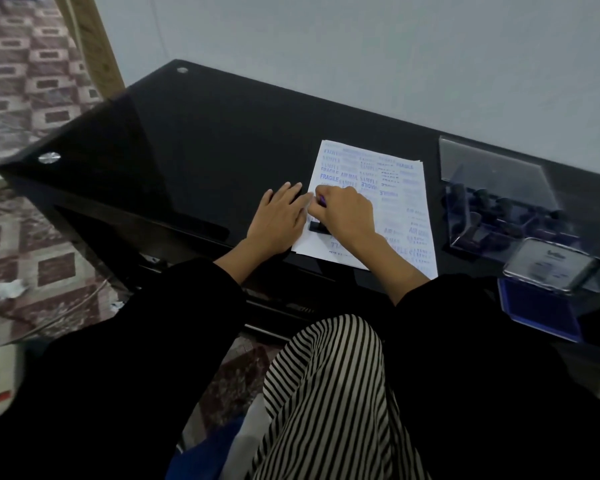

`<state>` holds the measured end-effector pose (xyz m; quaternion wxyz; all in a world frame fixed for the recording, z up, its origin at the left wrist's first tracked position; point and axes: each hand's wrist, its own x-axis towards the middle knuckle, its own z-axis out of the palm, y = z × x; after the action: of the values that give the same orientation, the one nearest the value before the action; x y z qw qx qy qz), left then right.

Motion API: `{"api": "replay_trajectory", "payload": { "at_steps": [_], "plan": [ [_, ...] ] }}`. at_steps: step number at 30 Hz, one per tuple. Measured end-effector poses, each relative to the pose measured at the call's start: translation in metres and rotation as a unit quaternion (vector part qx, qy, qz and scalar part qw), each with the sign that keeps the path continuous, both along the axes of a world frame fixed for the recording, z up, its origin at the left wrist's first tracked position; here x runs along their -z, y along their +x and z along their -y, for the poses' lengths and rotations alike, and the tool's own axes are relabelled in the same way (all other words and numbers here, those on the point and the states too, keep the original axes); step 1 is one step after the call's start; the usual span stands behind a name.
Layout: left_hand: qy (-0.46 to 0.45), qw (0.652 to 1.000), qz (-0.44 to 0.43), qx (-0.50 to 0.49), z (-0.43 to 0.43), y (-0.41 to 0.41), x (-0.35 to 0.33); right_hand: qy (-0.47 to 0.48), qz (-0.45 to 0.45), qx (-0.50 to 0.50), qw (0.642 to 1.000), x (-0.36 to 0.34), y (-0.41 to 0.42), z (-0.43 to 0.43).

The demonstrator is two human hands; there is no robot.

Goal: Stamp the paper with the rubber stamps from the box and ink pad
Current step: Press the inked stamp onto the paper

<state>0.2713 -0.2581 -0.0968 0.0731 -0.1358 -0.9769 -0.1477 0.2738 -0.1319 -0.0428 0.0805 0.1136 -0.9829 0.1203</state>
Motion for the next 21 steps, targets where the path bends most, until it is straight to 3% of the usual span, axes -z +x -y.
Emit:
{"api": "replay_trajectory", "payload": {
  "at_steps": [21],
  "plan": [
    [0.014, 1.0, -0.015, 0.005, 0.001, -0.001, 0.003, -0.046, 0.038, 0.002, 0.998, 0.001, -0.011, 0.0]
  ]
}}
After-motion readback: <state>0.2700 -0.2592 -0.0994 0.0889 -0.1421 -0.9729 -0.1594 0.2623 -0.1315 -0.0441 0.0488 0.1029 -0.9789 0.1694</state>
